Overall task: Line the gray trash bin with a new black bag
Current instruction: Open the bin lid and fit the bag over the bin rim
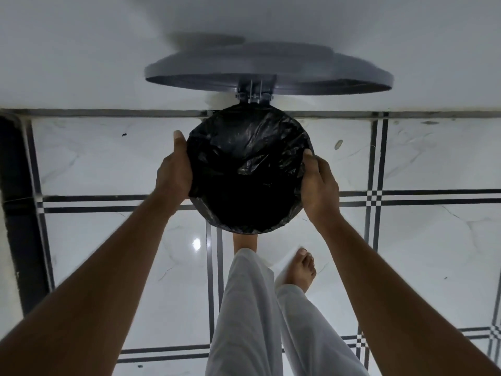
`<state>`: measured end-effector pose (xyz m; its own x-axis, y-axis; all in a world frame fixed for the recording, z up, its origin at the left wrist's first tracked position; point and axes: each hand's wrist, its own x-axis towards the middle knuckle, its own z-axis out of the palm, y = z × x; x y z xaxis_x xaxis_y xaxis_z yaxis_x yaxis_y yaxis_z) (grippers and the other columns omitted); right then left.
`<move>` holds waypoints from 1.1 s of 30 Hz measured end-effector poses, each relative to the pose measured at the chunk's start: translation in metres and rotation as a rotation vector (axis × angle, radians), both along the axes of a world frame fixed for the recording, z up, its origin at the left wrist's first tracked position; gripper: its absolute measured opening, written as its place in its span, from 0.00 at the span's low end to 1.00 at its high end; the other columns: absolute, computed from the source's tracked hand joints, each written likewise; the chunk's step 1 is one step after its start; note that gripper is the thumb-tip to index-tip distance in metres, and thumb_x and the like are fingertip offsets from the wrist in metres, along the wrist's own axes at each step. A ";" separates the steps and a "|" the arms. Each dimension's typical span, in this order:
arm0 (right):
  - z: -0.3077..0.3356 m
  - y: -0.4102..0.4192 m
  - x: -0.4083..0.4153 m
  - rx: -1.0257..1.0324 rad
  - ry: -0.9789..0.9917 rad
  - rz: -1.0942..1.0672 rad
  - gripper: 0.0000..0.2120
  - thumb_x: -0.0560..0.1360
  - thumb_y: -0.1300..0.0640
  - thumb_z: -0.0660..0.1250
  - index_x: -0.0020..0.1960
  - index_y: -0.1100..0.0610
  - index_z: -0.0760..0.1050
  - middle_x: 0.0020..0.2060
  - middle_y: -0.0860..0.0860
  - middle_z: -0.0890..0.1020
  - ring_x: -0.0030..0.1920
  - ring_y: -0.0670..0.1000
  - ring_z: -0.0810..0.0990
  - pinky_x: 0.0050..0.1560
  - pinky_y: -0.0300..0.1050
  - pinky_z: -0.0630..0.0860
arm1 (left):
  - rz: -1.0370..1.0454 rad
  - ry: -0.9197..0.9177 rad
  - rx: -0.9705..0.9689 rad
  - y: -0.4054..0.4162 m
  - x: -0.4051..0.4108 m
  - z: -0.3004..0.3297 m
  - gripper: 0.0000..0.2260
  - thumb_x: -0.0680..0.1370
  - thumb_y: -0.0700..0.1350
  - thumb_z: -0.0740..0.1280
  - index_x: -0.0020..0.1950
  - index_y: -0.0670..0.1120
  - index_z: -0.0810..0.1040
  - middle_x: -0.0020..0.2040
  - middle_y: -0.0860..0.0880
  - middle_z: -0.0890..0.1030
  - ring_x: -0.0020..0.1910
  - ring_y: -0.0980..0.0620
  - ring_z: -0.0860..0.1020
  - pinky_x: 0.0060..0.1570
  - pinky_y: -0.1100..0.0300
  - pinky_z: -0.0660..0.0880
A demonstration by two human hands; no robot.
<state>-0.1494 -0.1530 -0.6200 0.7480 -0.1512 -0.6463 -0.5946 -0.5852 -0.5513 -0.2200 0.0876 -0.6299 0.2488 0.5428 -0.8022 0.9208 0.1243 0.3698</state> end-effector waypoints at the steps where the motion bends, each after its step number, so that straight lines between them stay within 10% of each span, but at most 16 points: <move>1: 0.001 0.000 0.002 -0.016 -0.018 0.009 0.30 0.87 0.34 0.57 0.78 0.53 0.75 0.66 0.49 0.84 0.68 0.56 0.81 0.76 0.63 0.75 | -0.015 0.007 0.049 0.004 0.005 -0.002 0.34 0.86 0.68 0.45 0.66 0.47 0.83 0.61 0.44 0.82 0.61 0.43 0.78 0.63 0.50 0.73; 6: 0.004 0.011 0.006 -0.018 -0.115 0.133 0.22 0.88 0.38 0.57 0.70 0.51 0.78 0.51 0.37 0.82 0.56 0.47 0.82 0.69 0.59 0.78 | -0.151 -0.177 0.128 -0.001 0.020 -0.002 0.30 0.87 0.67 0.49 0.65 0.49 0.82 0.59 0.49 0.83 0.60 0.46 0.78 0.61 0.52 0.70; 11: -0.010 0.013 0.011 -0.076 -0.039 0.158 0.41 0.79 0.24 0.48 0.79 0.50 0.72 0.73 0.51 0.82 0.74 0.60 0.79 0.77 0.69 0.71 | -0.235 -0.179 0.400 -0.013 0.017 -0.009 0.26 0.87 0.62 0.55 0.67 0.43 0.80 0.63 0.43 0.81 0.66 0.39 0.77 0.59 0.51 0.70; 13: -0.016 0.011 0.011 -0.081 0.018 0.165 0.46 0.77 0.22 0.44 0.85 0.48 0.65 0.81 0.53 0.75 0.81 0.62 0.72 0.80 0.72 0.65 | -0.492 -0.401 0.722 -0.036 -0.001 0.002 0.16 0.86 0.52 0.64 0.62 0.41 0.79 0.58 0.41 0.81 0.60 0.39 0.77 0.58 0.46 0.73; 15: -0.018 0.009 0.011 -0.080 0.029 0.219 0.44 0.80 0.24 0.42 0.88 0.48 0.59 0.85 0.53 0.70 0.84 0.63 0.68 0.82 0.73 0.61 | -0.923 -0.547 0.610 -0.068 -0.028 0.002 0.12 0.86 0.50 0.63 0.58 0.43 0.81 0.53 0.42 0.83 0.52 0.40 0.81 0.53 0.47 0.78; 18: -0.016 0.006 0.010 -0.092 0.051 0.276 0.41 0.85 0.27 0.41 0.90 0.49 0.53 0.88 0.54 0.64 0.87 0.62 0.62 0.84 0.72 0.56 | -1.359 -0.072 0.301 -0.098 -0.058 -0.013 0.22 0.88 0.58 0.54 0.56 0.46 0.83 0.49 0.44 0.86 0.49 0.41 0.86 0.48 0.51 0.83; 24: -0.019 0.006 0.015 -0.103 0.071 0.284 0.39 0.87 0.28 0.42 0.91 0.47 0.52 0.89 0.54 0.62 0.87 0.62 0.60 0.85 0.72 0.53 | -0.963 -0.501 0.490 -0.107 -0.029 -0.035 0.15 0.86 0.50 0.57 0.55 0.42 0.80 0.49 0.42 0.83 0.46 0.40 0.83 0.43 0.46 0.83; 29: -0.023 0.005 0.013 -0.108 0.046 0.299 0.42 0.83 0.25 0.39 0.90 0.47 0.53 0.88 0.54 0.63 0.86 0.63 0.63 0.84 0.72 0.55 | -0.703 -0.156 0.327 -0.122 -0.001 -0.067 0.30 0.87 0.64 0.53 0.82 0.45 0.64 0.78 0.40 0.72 0.79 0.38 0.69 0.79 0.34 0.62; 33: -0.031 0.000 0.010 -0.111 0.004 0.336 0.39 0.85 0.27 0.40 0.90 0.46 0.51 0.89 0.53 0.61 0.86 0.62 0.63 0.84 0.72 0.56 | -0.693 -0.020 0.229 -0.121 0.015 -0.093 0.41 0.84 0.72 0.47 0.89 0.46 0.50 0.89 0.41 0.54 0.88 0.42 0.49 0.83 0.36 0.41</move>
<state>-0.1391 -0.1531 -0.6511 0.7653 0.0332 -0.6429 -0.3612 -0.8045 -0.4715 -0.2052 -0.0331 -0.7224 0.6098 0.4092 -0.6788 0.7528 -0.5669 0.3346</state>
